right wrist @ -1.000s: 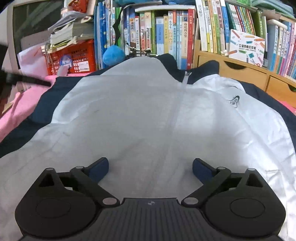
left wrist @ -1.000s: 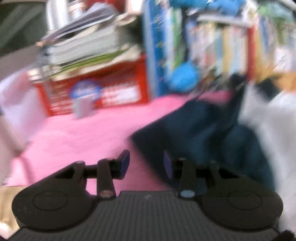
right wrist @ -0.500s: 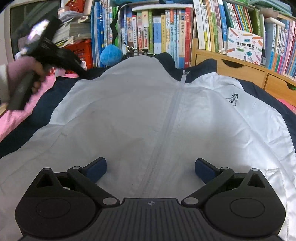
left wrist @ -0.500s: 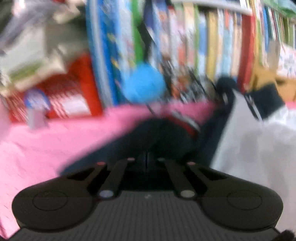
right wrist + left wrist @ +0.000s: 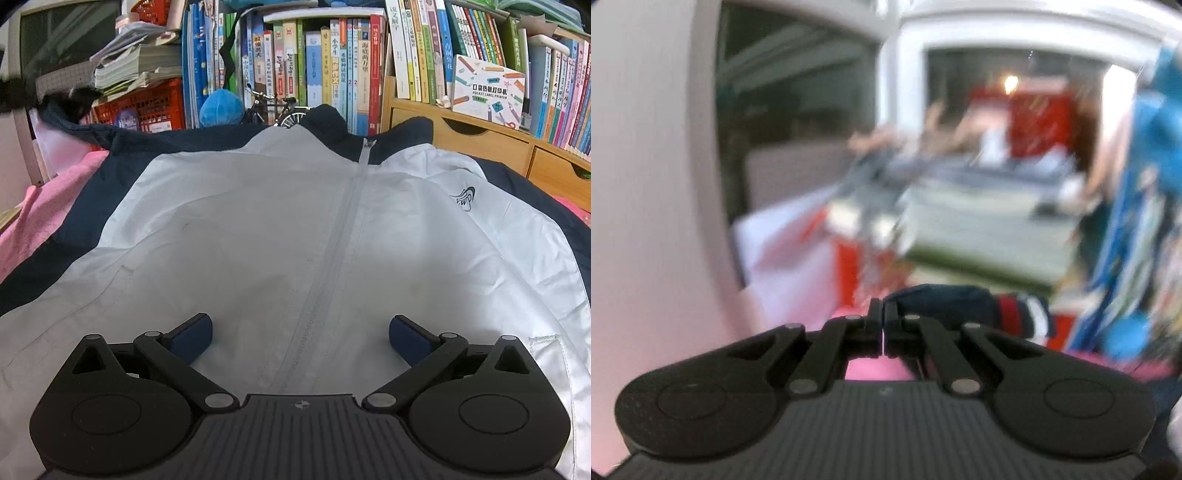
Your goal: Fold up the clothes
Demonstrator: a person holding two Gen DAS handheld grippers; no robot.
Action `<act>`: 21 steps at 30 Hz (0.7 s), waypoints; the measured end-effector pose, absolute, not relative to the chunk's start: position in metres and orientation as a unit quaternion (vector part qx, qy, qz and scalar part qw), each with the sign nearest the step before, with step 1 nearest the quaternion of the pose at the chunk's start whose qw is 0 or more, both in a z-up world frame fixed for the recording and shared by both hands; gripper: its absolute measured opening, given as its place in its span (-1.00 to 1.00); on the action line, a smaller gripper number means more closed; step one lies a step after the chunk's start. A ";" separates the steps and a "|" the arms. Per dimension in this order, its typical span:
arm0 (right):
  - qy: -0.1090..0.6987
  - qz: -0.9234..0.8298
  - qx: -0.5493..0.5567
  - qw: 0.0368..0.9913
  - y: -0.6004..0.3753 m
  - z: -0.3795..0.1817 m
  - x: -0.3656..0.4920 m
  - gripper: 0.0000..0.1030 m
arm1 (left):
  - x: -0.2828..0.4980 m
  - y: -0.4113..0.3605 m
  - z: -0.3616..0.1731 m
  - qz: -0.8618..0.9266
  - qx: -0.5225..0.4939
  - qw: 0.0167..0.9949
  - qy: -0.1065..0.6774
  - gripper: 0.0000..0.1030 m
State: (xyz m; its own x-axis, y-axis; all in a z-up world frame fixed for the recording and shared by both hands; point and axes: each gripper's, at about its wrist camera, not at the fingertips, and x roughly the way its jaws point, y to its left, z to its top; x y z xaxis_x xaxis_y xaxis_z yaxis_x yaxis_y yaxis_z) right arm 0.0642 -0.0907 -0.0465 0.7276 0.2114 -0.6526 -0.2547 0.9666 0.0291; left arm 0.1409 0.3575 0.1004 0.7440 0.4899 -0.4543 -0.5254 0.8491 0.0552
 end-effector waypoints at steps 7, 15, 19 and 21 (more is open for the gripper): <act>0.347 0.126 -0.032 0.929 -0.092 -0.047 0.064 1.00 | 0.146 0.387 0.029 0.257 -0.150 0.904 0.308 -1.00; 0.347 0.126 -0.034 0.929 -0.094 -0.047 0.066 1.00 | 0.142 0.416 0.136 0.200 -0.206 0.954 0.083 -0.98; 0.348 0.126 -0.034 0.928 -0.094 -0.048 0.066 1.00 | 0.168 0.420 0.100 0.290 -0.112 0.927 0.208 -0.93; 0.348 0.126 -0.034 0.928 -0.094 -0.047 0.067 1.00 | 0.174 0.421 0.068 0.297 -0.103 0.912 0.264 -0.74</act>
